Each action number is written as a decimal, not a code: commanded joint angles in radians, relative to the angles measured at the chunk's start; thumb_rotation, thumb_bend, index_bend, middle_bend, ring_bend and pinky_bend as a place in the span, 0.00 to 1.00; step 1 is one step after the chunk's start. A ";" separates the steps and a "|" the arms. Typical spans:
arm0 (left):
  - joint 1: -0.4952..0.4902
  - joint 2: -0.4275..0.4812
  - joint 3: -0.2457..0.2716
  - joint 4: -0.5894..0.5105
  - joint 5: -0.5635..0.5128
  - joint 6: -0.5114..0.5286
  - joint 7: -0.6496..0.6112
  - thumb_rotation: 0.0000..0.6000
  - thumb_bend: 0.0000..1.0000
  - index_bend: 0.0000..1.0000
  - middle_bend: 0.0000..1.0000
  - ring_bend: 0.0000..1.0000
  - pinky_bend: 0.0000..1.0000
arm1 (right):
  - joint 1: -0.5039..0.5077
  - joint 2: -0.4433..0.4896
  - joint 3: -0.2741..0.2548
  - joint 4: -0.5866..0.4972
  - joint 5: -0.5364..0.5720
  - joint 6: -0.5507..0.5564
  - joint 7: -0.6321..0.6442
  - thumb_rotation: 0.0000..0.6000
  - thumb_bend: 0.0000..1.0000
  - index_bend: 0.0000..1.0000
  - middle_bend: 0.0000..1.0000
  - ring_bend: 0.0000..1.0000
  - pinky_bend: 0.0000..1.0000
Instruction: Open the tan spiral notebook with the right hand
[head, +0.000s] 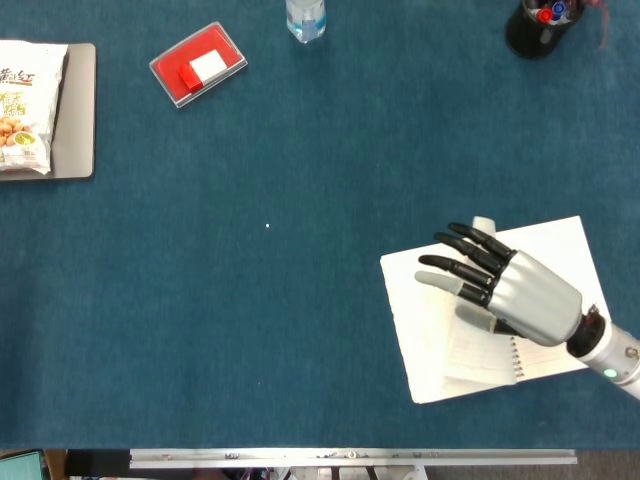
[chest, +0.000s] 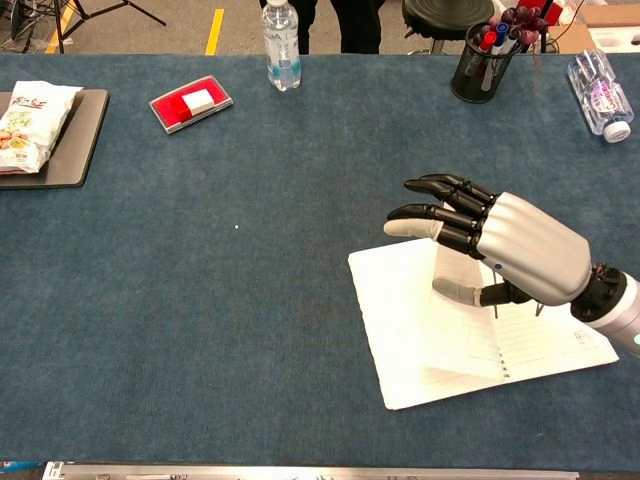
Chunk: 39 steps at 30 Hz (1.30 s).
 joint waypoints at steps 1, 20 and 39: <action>0.001 0.000 0.001 0.000 0.001 0.001 -0.001 1.00 0.11 0.47 0.44 0.32 0.46 | 0.001 -0.016 -0.001 0.010 0.005 0.001 0.012 1.00 0.28 0.18 0.22 0.05 0.10; 0.002 0.006 0.003 -0.007 -0.001 -0.001 0.000 1.00 0.11 0.48 0.44 0.32 0.46 | 0.005 -0.056 0.003 0.076 0.036 0.025 0.041 1.00 0.27 0.18 0.22 0.05 0.10; -0.003 -0.005 0.001 -0.003 0.015 0.005 0.000 1.00 0.11 0.48 0.44 0.32 0.46 | -0.095 0.543 -0.017 -0.725 0.221 -0.229 -0.701 1.00 0.27 0.18 0.22 0.05 0.10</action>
